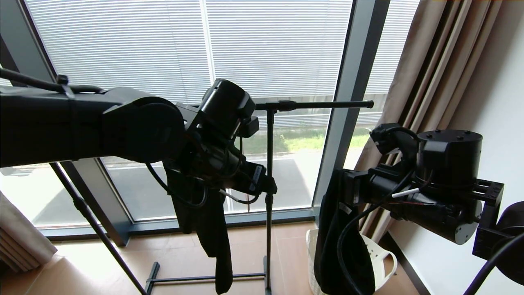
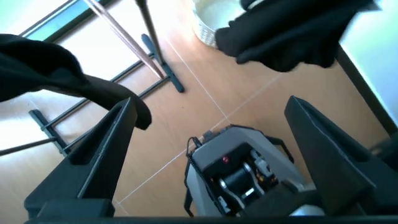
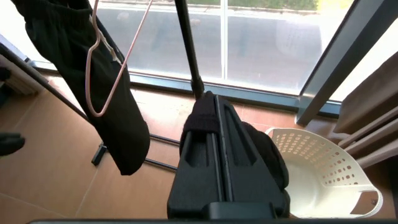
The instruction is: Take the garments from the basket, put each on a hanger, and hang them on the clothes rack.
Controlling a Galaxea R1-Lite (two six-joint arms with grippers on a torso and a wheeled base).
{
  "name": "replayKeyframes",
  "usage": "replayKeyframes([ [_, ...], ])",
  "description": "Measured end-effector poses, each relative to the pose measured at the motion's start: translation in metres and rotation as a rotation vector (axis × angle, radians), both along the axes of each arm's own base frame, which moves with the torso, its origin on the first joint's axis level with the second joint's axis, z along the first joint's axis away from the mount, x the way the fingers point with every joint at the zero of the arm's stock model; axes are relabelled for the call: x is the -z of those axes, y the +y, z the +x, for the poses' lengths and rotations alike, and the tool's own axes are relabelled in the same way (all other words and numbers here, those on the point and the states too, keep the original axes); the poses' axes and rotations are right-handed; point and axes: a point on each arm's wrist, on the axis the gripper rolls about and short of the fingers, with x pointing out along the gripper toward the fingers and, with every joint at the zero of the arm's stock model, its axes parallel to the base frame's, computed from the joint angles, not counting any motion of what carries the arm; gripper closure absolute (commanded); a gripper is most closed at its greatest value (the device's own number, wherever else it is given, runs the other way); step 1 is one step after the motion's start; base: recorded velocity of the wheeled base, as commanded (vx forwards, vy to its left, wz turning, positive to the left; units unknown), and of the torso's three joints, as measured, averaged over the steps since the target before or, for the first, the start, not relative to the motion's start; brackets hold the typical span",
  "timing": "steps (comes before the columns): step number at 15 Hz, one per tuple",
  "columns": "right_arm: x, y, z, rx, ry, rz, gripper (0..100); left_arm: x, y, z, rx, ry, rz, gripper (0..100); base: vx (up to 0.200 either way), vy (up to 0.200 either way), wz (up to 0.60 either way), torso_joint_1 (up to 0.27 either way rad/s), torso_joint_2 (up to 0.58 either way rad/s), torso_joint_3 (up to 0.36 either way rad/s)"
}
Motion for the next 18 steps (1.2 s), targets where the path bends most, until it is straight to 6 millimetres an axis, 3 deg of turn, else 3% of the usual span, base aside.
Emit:
replayKeyframes([
  [7, -0.006, -0.003, -0.004, 0.0, -0.016, 0.011, 100, 0.024, -0.005, 0.073, -0.256, -0.077, 0.031, 0, 0.0, 0.0, 0.0, 0.0, 0.0, 0.0],
  [11, -0.007, -0.004, -0.006, -0.002, -0.019, 0.014, 100, 0.04, -0.013, 0.093, -0.272, -0.08, 0.033, 0, 0.0, 0.0, 0.0, 0.0, 0.0, 0.0],
  [16, -0.008, -0.004, -0.006, -0.001, -0.022, 0.016, 100, 0.056, -0.016, 0.101, -0.278, -0.058, 0.05, 0, 0.0, 0.0, 0.0, 0.0, 0.0, 0.0],
  [17, -0.008, -0.004, -0.006, -0.001, -0.021, 0.016, 100, 0.057, -0.015, 0.102, -0.282, -0.056, 0.052, 100, 0.0, 0.0, 0.0, 0.0, 0.0, 0.0],
  [18, -0.008, -0.004, -0.006, -0.001, -0.021, 0.015, 100, 0.059, -0.015, 0.103, -0.284, -0.053, 0.056, 100, 0.0, 0.0, 0.0, 0.0, 0.0, 0.0],
])
